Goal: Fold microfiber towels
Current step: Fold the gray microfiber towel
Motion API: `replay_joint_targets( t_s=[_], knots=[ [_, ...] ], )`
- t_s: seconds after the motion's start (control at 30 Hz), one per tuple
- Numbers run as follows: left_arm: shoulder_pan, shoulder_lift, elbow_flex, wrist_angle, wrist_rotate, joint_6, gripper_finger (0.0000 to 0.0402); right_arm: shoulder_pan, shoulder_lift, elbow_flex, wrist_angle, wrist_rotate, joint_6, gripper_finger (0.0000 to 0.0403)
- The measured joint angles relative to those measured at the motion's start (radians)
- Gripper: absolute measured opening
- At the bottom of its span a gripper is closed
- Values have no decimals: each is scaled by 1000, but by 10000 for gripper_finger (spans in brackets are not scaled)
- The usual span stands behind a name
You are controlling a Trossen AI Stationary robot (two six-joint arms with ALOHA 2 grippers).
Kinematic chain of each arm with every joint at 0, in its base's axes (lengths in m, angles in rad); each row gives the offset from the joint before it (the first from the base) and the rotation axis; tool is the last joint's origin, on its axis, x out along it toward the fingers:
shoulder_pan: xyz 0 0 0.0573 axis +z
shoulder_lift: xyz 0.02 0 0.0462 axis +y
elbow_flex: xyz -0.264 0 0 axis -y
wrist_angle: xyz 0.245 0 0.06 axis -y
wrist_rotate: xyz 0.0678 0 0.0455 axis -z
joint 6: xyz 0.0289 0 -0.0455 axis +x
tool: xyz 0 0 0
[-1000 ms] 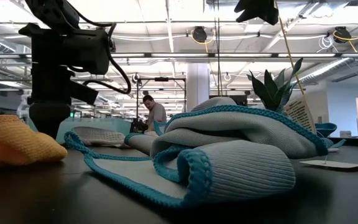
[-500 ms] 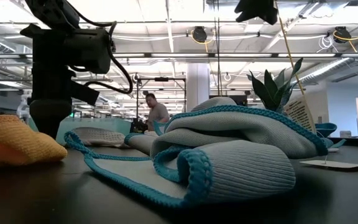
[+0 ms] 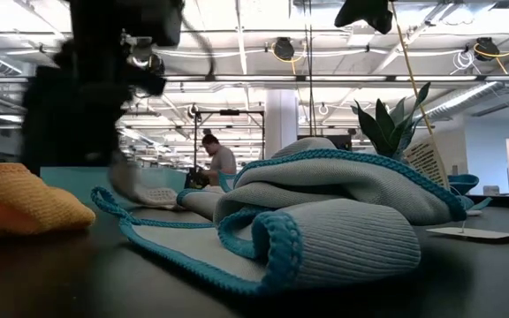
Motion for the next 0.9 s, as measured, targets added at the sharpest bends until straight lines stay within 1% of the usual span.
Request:
replay_joint_targets(
  t_s=[0.1,0.27,0.47,0.6,0.73,0.83,0.9],
  knots=[
    [1,-24,90,-74,-42,-7,1,0,0,0,1,0,-18,2],
    [-1,-75,254,-177,-142,-5,1,0,0,0,0,0,-52,1],
    [8,-106,456,-319,-250,-5,0,0,3,0,26,-2,-86,0],
    [12,-109,574,-340,-307,31,0,0,8,0,44,-2,-95,0],
    [22,-111,702,-333,-371,115,0,0,7,0,50,-1,-109,0],
    [42,-110,812,-286,-399,196,0,0,7,0,86,-4,-112,0],
    [57,-111,886,-255,-401,254,0,1,12,0,130,-39,-116,0]
  ],
)
